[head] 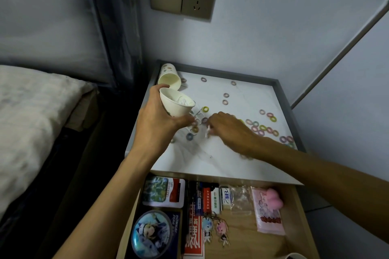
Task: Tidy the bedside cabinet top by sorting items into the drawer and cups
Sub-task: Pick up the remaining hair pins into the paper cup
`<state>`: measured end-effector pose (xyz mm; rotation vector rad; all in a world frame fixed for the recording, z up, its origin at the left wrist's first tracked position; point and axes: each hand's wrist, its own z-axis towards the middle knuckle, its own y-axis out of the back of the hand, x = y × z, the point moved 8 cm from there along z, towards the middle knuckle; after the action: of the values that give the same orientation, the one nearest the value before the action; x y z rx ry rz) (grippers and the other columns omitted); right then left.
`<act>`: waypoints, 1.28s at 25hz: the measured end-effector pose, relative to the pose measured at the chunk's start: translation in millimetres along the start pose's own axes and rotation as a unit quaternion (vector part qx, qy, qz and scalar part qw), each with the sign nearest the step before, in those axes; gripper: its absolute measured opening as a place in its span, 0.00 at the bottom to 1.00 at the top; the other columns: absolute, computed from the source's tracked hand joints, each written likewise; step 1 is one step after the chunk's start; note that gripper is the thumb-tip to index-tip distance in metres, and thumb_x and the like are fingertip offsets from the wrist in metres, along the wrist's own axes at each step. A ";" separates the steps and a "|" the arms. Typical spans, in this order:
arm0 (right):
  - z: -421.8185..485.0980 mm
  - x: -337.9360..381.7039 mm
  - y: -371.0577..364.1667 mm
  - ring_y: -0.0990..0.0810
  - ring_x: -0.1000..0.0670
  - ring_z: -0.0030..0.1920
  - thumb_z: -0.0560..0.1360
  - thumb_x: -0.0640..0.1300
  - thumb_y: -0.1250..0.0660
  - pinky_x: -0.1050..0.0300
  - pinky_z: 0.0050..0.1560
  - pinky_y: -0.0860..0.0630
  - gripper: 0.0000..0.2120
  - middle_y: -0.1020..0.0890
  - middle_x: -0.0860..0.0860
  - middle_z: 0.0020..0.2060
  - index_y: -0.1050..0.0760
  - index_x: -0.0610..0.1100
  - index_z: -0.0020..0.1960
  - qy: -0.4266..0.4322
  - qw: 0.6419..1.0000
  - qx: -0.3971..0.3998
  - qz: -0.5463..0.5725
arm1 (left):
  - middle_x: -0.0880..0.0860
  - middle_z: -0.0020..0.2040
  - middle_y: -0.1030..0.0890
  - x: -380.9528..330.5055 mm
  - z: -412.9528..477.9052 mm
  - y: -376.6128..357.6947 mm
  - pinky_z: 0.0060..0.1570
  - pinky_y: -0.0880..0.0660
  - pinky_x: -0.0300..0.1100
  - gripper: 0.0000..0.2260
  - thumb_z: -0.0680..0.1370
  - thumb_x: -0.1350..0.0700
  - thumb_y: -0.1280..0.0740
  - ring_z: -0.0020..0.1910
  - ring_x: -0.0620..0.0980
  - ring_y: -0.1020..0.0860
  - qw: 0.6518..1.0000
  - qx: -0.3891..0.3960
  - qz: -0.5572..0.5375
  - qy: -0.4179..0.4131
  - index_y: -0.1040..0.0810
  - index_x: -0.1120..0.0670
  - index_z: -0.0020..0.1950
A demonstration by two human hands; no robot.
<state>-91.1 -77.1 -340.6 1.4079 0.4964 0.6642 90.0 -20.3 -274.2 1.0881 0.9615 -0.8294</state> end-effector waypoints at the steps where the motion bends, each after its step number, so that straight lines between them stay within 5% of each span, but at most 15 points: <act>1: 3.6 -10.3 12.8 0.23 0.52 0.43 0.80 0.44 0.37 0.61 0.41 0.26 0.06 0.19 0.47 0.48 0.27 0.43 0.55 -0.075 0.994 0.001 0.074 | 0.41 0.48 0.23 1.1 0.1 0.0 0.46 0.21 0.47 0.33 0.65 0.56 0.19 0.47 0.42 0.23 1.000 0.001 0.000 0.003 0.32 0.47 0.64; 3: 15.6 -22.0 53.5 0.22 0.54 0.36 0.80 0.44 0.37 0.60 0.39 0.24 0.06 0.17 0.52 0.41 0.25 0.42 0.53 -0.155 0.964 -0.054 0.209 | 0.43 0.50 0.22 3.0 0.8 -0.4 0.47 0.20 0.49 0.34 0.64 0.55 0.19 0.49 0.45 0.22 1.000 0.005 0.005 0.006 0.32 0.48 0.65; 5: 31.8 -16.0 99.2 0.23 0.56 0.31 0.78 0.43 0.33 0.63 0.37 0.25 0.06 0.16 0.53 0.37 0.20 0.41 0.51 -0.132 0.954 -0.095 0.251 | 0.46 0.54 0.22 3.6 1.3 -2.7 0.46 0.20 0.48 0.36 0.64 0.55 0.19 0.50 0.49 0.22 1.000 0.010 0.014 0.007 0.32 0.48 0.67; 11: 71.2 68.3 118.0 0.18 0.57 0.44 0.74 0.44 0.28 0.62 0.48 0.23 0.09 0.14 0.52 0.46 0.16 0.47 0.54 0.066 0.985 0.090 0.132 | 0.41 0.46 0.23 -0.7 0.1 -8.2 0.38 0.24 0.39 0.35 0.63 0.56 0.19 0.44 0.40 0.22 1.000 0.026 0.015 -0.004 0.32 0.47 0.65; 13: 73.8 77.8 117.5 0.19 0.57 0.44 0.73 0.42 0.28 0.65 0.47 0.24 0.10 0.15 0.53 0.47 0.16 0.48 0.54 0.089 0.981 0.092 0.142 | 0.41 0.46 0.23 -3.4 0.2 -8.0 0.39 0.23 0.39 0.33 0.64 0.56 0.19 0.44 0.39 0.22 1.000 0.025 0.011 -0.009 0.32 0.46 0.63; 17: 76.8 27.2 122.3 0.18 0.56 0.38 0.76 0.41 0.31 0.67 0.40 0.23 0.05 0.15 0.50 0.42 0.17 0.44 0.50 -0.040 0.958 -0.037 0.282 | 0.39 0.47 0.24 -1.9 0.3 -1.1 0.42 0.22 0.40 0.33 0.64 0.57 0.19 0.46 0.38 0.23 1.000 0.006 -0.003 -0.006 0.32 0.45 0.63; 19: 71.3 -11.4 85.0 0.18 0.55 0.35 0.77 0.42 0.31 0.67 0.35 0.23 0.06 0.15 0.48 0.40 0.17 0.42 0.50 -0.156 0.955 -0.004 0.254 | 0.39 0.48 0.24 0.4 0.9 4.0 0.42 0.22 0.39 0.34 0.64 0.55 0.19 0.48 0.39 0.23 1.000 -0.008 -0.007 -0.006 0.32 0.46 0.64; 22: 56.6 -42.5 15.7 0.16 0.48 0.38 0.74 0.51 0.29 0.53 0.44 0.19 0.15 0.15 0.44 0.39 0.19 0.38 0.48 -0.291 0.935 0.091 0.179 | 0.38 0.48 0.25 0.6 2.4 11.2 0.42 0.24 0.35 0.34 0.64 0.54 0.19 0.47 0.37 0.24 1.000 -0.024 -0.010 -0.010 0.32 0.46 0.64; 28: 63.8 -41.8 -14.6 0.21 0.42 0.51 0.69 0.68 0.32 0.55 0.41 0.31 0.31 0.20 0.45 0.51 0.27 0.43 0.58 -0.371 0.921 0.082 0.083 | 0.38 0.48 0.25 2.0 4.4 20.5 0.45 0.20 0.43 0.34 0.64 0.54 0.19 0.47 0.36 0.24 0.999 -0.032 -0.017 -0.004 0.32 0.47 0.65; 32: 69.1 -42.5 -15.9 0.20 0.44 0.46 0.70 0.62 0.28 0.56 0.41 0.29 0.23 0.18 0.45 0.49 0.26 0.43 0.49 -0.379 0.919 0.090 0.061 | 0.38 0.47 0.25 2.4 4.6 19.9 0.44 0.20 0.44 0.33 0.64 0.55 0.19 0.46 0.37 0.24 0.999 -0.030 -0.021 -0.002 0.32 0.46 0.64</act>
<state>-73.4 -157.1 -351.6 1.7462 -0.1545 0.1268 109.8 -19.7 -269.0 1.0163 1.0021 -0.8317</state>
